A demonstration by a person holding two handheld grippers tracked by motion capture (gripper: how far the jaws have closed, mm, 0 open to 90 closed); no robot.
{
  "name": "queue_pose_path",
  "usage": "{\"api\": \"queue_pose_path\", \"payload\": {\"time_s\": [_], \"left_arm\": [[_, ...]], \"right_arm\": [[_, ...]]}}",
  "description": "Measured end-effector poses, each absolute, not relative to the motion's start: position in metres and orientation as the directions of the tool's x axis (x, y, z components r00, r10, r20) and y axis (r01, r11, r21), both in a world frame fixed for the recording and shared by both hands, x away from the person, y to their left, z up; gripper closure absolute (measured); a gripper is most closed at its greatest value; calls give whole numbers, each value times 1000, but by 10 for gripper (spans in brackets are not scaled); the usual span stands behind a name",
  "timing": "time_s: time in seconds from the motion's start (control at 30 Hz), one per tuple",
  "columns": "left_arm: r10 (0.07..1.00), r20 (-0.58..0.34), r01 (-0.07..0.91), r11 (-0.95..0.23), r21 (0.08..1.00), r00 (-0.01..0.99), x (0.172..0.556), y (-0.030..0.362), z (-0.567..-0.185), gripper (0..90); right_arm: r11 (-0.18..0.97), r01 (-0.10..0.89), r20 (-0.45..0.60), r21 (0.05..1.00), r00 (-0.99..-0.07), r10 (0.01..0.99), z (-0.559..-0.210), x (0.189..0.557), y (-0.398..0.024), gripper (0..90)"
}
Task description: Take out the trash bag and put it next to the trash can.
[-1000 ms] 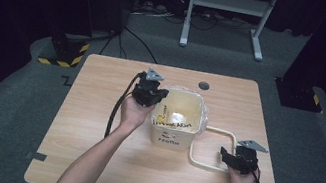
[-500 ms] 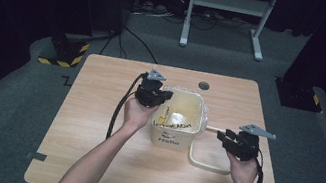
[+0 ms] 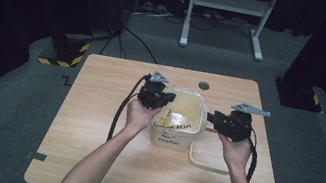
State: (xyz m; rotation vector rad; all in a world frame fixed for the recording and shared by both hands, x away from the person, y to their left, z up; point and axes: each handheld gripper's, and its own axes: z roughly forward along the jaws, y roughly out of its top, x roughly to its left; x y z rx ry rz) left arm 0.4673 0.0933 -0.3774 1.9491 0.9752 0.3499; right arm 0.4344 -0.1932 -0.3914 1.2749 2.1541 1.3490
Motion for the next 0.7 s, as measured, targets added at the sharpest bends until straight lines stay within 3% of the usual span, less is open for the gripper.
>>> {"api": "queue_pose_path", "payload": {"time_s": [0.47, 0.7], "left_arm": [[742, -149, 498, -273, 823, 653, 466, 91, -380, 894], [739, -164, 507, -267, 820, 654, 466, 92, -384, 893]], "right_arm": [[224, 557, 178, 799, -576, 798, -387, 451, -168, 657], [273, 565, 142, 779, -583, 800, -389, 453, -161, 758]]}}
